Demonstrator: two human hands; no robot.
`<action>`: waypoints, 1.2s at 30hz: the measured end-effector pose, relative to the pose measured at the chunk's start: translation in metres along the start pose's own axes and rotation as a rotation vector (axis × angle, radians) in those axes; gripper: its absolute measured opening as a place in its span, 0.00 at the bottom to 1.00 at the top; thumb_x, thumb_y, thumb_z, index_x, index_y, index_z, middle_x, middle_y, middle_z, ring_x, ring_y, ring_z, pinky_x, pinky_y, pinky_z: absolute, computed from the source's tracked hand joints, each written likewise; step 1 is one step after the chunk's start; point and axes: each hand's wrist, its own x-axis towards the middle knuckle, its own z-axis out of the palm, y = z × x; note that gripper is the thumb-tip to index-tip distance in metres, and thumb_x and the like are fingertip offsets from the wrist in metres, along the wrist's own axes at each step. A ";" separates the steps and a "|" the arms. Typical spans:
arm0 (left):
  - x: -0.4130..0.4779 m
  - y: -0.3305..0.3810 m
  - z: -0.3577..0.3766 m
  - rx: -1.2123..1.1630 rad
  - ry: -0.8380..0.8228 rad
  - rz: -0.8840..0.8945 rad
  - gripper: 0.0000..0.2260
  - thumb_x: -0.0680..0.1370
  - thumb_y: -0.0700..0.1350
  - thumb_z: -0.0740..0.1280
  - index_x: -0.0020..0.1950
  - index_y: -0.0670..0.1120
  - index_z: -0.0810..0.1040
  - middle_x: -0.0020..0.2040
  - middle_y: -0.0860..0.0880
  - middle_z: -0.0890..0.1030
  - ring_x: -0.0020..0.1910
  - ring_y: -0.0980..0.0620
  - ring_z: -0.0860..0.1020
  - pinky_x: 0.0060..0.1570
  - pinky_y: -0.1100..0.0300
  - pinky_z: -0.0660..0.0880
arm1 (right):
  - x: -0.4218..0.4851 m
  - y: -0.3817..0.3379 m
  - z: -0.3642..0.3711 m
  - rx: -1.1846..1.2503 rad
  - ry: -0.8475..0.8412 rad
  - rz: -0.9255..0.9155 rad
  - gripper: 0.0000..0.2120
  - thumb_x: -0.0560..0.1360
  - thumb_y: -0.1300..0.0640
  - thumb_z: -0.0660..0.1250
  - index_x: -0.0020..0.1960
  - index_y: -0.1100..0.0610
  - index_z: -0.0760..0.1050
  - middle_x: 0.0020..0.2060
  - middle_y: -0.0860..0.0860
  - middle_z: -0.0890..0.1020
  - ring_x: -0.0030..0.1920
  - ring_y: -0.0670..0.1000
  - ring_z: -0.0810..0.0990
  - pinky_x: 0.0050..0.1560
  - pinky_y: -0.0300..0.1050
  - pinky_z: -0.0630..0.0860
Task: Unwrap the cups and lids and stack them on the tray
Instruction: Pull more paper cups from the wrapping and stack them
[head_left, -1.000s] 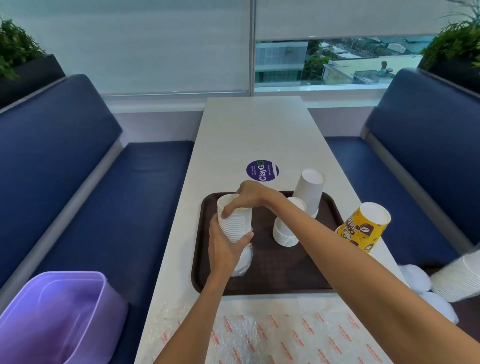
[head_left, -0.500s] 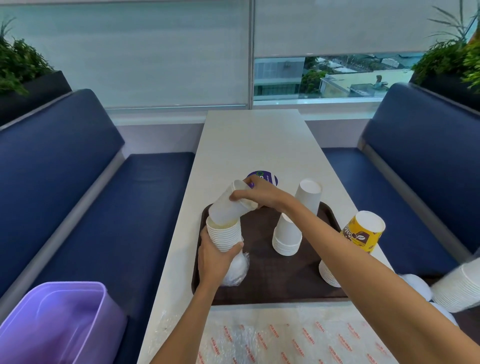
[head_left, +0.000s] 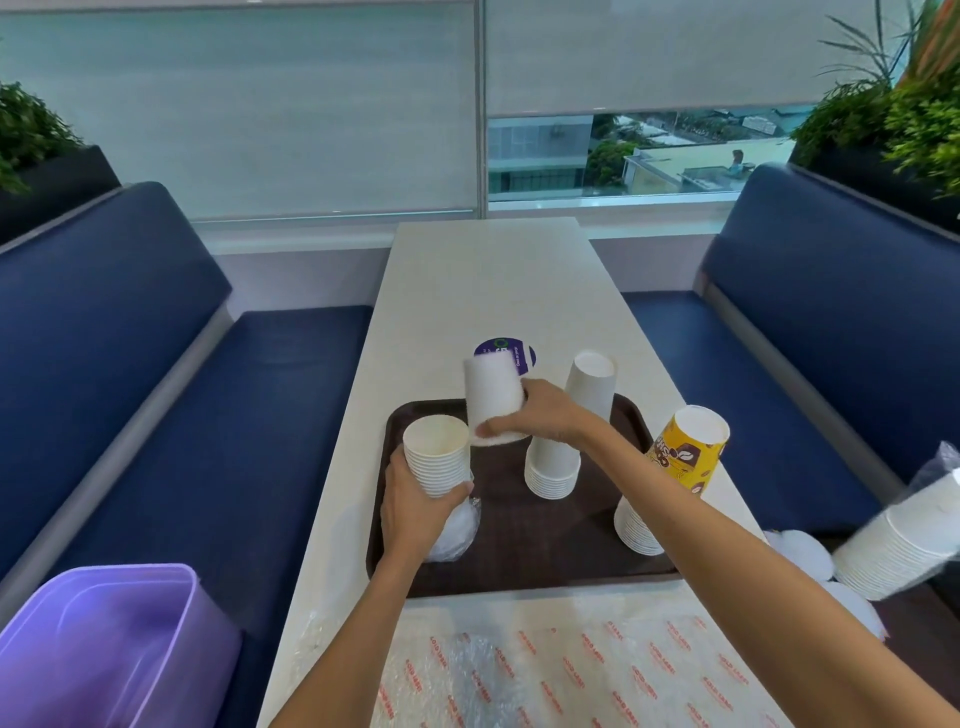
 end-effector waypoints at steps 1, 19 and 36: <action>0.000 0.000 0.000 0.003 -0.005 -0.005 0.43 0.65 0.52 0.79 0.73 0.45 0.61 0.71 0.45 0.69 0.68 0.44 0.69 0.66 0.54 0.67 | 0.000 0.004 -0.001 0.082 0.122 -0.007 0.26 0.66 0.49 0.77 0.59 0.55 0.70 0.52 0.50 0.76 0.53 0.51 0.76 0.51 0.44 0.73; 0.001 -0.001 0.001 0.059 -0.049 -0.007 0.42 0.68 0.54 0.76 0.75 0.47 0.57 0.73 0.46 0.65 0.71 0.44 0.66 0.68 0.53 0.65 | 0.001 0.074 0.030 0.224 0.600 0.100 0.49 0.64 0.46 0.79 0.75 0.52 0.54 0.71 0.53 0.65 0.71 0.56 0.65 0.70 0.60 0.65; 0.007 -0.002 -0.002 -0.132 -0.081 -0.025 0.37 0.68 0.48 0.76 0.71 0.45 0.62 0.63 0.49 0.73 0.62 0.50 0.73 0.59 0.60 0.69 | 0.035 -0.016 0.051 -0.081 -0.025 -0.177 0.39 0.66 0.39 0.75 0.70 0.57 0.68 0.64 0.54 0.74 0.62 0.53 0.74 0.59 0.43 0.71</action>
